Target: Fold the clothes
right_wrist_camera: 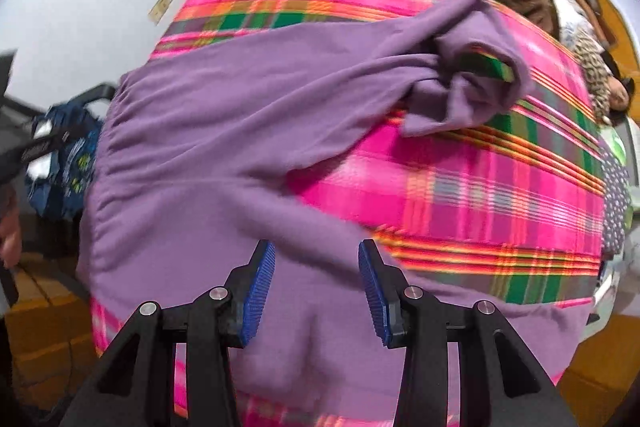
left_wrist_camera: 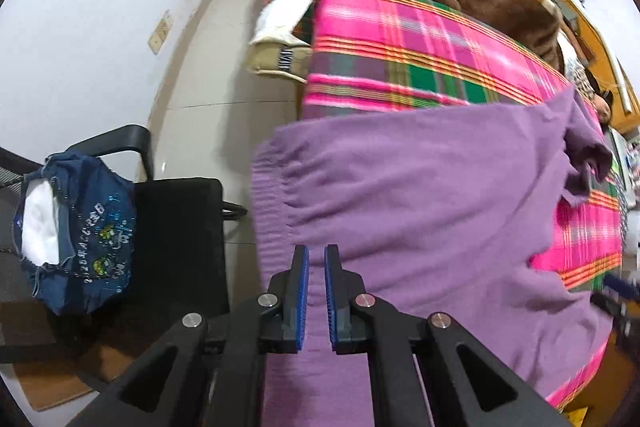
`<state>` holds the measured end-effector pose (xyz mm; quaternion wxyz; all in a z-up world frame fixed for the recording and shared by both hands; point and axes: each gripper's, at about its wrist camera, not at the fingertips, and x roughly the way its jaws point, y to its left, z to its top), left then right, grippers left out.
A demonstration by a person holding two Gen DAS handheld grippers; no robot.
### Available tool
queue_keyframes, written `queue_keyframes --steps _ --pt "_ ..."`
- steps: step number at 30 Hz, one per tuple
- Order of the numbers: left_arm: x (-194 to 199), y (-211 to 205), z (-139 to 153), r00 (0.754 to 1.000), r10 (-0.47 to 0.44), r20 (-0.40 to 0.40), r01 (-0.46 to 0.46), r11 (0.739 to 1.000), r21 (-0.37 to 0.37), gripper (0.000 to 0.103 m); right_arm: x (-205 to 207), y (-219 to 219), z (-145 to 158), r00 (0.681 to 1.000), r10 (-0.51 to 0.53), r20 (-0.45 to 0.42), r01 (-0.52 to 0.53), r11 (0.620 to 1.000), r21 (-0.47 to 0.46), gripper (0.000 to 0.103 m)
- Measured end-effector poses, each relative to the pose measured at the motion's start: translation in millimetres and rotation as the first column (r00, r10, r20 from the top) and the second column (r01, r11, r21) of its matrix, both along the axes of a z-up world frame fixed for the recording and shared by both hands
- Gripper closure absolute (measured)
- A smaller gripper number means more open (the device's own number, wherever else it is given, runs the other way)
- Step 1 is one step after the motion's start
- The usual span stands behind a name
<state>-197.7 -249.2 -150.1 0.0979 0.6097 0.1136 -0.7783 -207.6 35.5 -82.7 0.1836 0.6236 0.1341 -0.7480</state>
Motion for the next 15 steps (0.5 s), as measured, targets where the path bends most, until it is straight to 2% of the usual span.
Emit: queue_keyframes --steps 5,10,15 --pt "8.3 20.7 -9.2 0.999 -0.012 0.038 0.011 1.0 0.022 0.095 -38.5 42.5 -3.6 0.992 -0.107 -0.066 0.105 0.994 -0.029 0.058" --pt "17.6 37.4 -15.0 0.998 0.004 0.068 -0.006 1.0 0.024 0.095 -91.6 87.0 -11.8 0.968 -0.24 -0.068 0.231 0.966 -0.116 0.058" --pt "22.5 51.6 -13.9 0.997 0.023 0.08 -0.024 1.0 0.006 0.095 -138.3 106.7 -13.8 0.949 -0.302 -0.087 0.283 0.942 -0.18 0.058"
